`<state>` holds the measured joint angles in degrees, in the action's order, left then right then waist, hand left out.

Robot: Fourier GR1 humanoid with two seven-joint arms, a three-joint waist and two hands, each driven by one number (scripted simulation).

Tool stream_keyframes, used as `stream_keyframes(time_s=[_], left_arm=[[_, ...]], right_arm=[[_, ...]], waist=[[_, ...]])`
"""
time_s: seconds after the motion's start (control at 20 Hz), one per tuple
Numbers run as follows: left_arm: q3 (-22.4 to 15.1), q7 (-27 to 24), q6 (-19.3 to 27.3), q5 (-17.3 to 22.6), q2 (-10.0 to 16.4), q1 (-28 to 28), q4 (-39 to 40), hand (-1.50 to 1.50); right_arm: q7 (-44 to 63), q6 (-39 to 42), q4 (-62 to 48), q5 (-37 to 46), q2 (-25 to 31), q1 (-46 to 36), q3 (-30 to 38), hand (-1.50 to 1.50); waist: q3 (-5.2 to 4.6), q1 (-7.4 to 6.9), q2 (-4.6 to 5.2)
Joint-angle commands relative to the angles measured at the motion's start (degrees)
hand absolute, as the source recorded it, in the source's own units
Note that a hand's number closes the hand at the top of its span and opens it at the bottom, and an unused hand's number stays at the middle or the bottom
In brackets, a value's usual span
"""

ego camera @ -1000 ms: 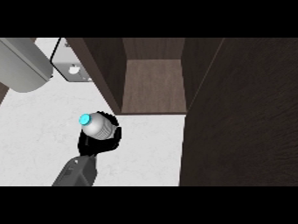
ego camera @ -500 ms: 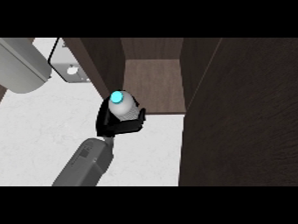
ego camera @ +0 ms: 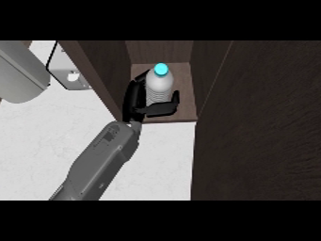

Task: Pick up the bottled water, place it into the cabinet and close the cabinet

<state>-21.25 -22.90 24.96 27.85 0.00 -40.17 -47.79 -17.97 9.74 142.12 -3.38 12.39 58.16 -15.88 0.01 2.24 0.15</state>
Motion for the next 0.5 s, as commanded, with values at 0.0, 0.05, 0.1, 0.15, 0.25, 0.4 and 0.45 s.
stream_keyframes(time_s=[0.0,0.05,0.1,0.15,0.25,0.4,0.45], left_arm=[[0.9,1.5,3.0,2.4,0.0,-8.3,7.5,1.5],[1.5,3.0,4.4,3.4,0.0,-10.8,8.2,1.5],[0.7,3.5,5.9,3.3,0.0,-10.0,7.4,1.5],[-0.5,1.2,6.6,4.6,0.0,-10.9,10.7,1.5],[1.9,2.1,4.4,4.9,0.0,-13.8,13.8,1.5],[1.2,0.4,4.9,3.3,0.0,-17.1,20.6,1.5],[0.1,-0.9,6.2,-0.2,0.8,-16.6,22.6,1.5]], right_arm=[[0.9,1.6,1.2,-6.8,0.6,-0.1,2.4,-1.5],[3.5,1.6,3.5,-7.6,1.4,-2.4,3.8,-1.5],[2.0,0.7,3.8,-4.8,-0.3,-0.3,1.2,-1.5],[4.4,1.5,3.9,-7.9,1.0,-2.3,3.6,-1.5],[1.7,1.7,3.6,-5.6,0.0,0.8,2.4,-1.5],[2.2,1.8,0.5,-8.5,-0.1,-5.1,6.0,-1.5],[2.9,1.7,3.4,-6.7,-0.3,-2.3,3.7,-1.5]], waist=[[0.0,0.57,0.28],[0.0,0.37,0.45],[-0.02,0.14,0.09],[-0.02,0.82,0.54],[-0.02,0.9,0.24],[0.03,1.09,0.84],[0.0,1.02,0.71]])
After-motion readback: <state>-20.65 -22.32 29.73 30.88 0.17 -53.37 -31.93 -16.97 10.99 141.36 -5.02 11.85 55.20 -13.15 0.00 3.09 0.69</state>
